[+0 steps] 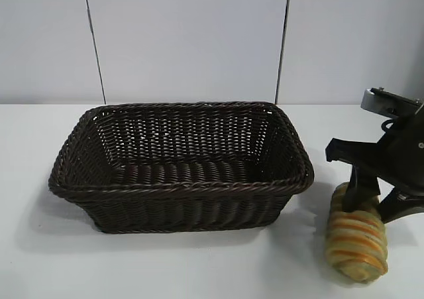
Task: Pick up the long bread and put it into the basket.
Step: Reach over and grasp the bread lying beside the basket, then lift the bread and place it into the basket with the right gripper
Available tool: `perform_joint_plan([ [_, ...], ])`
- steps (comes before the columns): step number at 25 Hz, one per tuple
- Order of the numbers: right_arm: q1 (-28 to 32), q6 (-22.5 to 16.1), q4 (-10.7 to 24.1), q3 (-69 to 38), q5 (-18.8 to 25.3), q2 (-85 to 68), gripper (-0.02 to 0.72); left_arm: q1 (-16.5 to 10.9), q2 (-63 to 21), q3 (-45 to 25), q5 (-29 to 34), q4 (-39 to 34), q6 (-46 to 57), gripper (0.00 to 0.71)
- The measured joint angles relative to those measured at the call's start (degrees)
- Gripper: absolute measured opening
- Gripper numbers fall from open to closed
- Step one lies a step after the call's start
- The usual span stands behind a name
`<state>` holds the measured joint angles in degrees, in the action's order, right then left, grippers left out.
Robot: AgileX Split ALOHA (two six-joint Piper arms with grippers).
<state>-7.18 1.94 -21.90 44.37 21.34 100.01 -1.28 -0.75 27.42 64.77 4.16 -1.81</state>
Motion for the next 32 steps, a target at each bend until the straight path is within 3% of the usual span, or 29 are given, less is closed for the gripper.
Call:
perform_joint_plan([
  [8, 0.0, 0.0, 0.75, 4.47, 7.03, -4.94, 0.073, 0.0, 0.0, 0.0, 0.0, 0.0, 0.0, 0.685],
  [15, 0.0, -1.94, 5.06, 13.85, 16.86, -8.73, 0.065, 0.0, 0.0, 0.0, 0.0, 0.0, -0.04, 0.685],
  [21, 0.0, -2.47, 6.45, 19.92, 21.81, -8.73, 0.065, 0.0, 0.0, 0.0, 0.0, 0.0, -0.04, 0.685],
  [27, -3.06, 3.64, 6.88, 25.52, 24.03, -8.31, 0.065, 0.0, 0.0, 0.0, 0.0, 0.0, -0.04, 0.685],
  [32, -8.98, 5.7, 6.92, 32.49, 25.72, -4.42, 0.063, 0.0, 0.0, 0.0, 0.0, 0.0, -0.04, 0.685],
])
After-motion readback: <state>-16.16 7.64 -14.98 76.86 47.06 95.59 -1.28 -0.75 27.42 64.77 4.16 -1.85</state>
